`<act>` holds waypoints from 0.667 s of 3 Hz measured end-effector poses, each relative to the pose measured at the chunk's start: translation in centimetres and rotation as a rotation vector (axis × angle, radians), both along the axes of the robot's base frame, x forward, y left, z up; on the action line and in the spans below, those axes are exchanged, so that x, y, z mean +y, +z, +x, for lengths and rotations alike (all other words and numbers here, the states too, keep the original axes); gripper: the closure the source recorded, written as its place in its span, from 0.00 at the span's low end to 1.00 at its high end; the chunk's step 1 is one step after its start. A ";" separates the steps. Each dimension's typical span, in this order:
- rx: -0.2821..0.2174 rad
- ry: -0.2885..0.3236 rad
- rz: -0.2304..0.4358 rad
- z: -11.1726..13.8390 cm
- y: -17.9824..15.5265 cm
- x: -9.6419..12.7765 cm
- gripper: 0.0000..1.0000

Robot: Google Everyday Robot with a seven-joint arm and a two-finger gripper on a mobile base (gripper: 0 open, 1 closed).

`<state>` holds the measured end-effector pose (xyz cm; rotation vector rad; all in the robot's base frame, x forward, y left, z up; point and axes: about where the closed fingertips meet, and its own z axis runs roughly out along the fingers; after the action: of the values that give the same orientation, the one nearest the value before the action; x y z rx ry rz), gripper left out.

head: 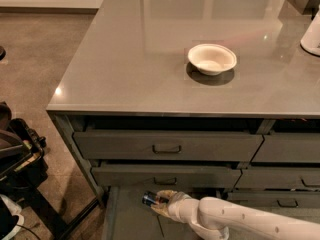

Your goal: Pick redbull can from bottom drawer and place on counter

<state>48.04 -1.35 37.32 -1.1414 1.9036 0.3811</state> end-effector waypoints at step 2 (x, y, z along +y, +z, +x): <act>-0.073 0.001 -0.055 -3.9 12.2 -2.5 1.00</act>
Offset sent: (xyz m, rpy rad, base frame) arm -0.0599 -0.0678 0.2214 -0.0835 -0.1798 -0.0663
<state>44.10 -3.83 49.49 -1.1762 1.8601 0.2850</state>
